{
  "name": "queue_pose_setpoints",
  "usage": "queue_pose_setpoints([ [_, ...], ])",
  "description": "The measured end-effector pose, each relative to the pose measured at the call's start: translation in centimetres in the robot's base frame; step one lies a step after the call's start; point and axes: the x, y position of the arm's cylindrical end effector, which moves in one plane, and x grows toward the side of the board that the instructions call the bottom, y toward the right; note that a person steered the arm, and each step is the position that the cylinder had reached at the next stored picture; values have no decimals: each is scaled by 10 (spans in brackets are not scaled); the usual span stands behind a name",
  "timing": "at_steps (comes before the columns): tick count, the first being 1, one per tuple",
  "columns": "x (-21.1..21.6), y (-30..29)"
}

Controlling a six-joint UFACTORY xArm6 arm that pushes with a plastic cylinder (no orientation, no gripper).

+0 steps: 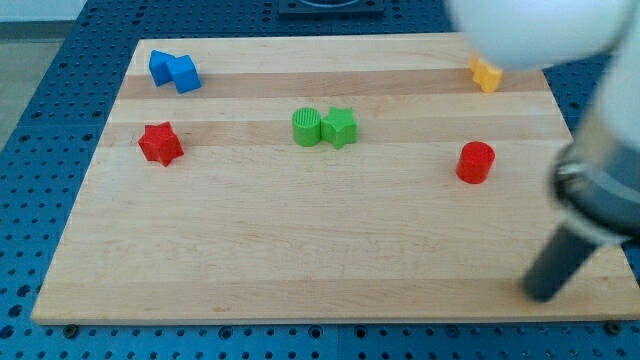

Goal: Push the red circle to the red star

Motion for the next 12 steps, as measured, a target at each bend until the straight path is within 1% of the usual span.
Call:
queue_pose_setpoints([
  [1, -78, 69],
  [2, -107, 72],
  [3, -146, 54],
  [4, -181, -12],
  [5, -186, -44],
  [6, -183, -53],
  [7, -164, -56],
  [8, -147, -80],
  [9, -158, -69],
  [10, -158, -11],
  [11, -114, 9],
  [12, -79, -8],
])
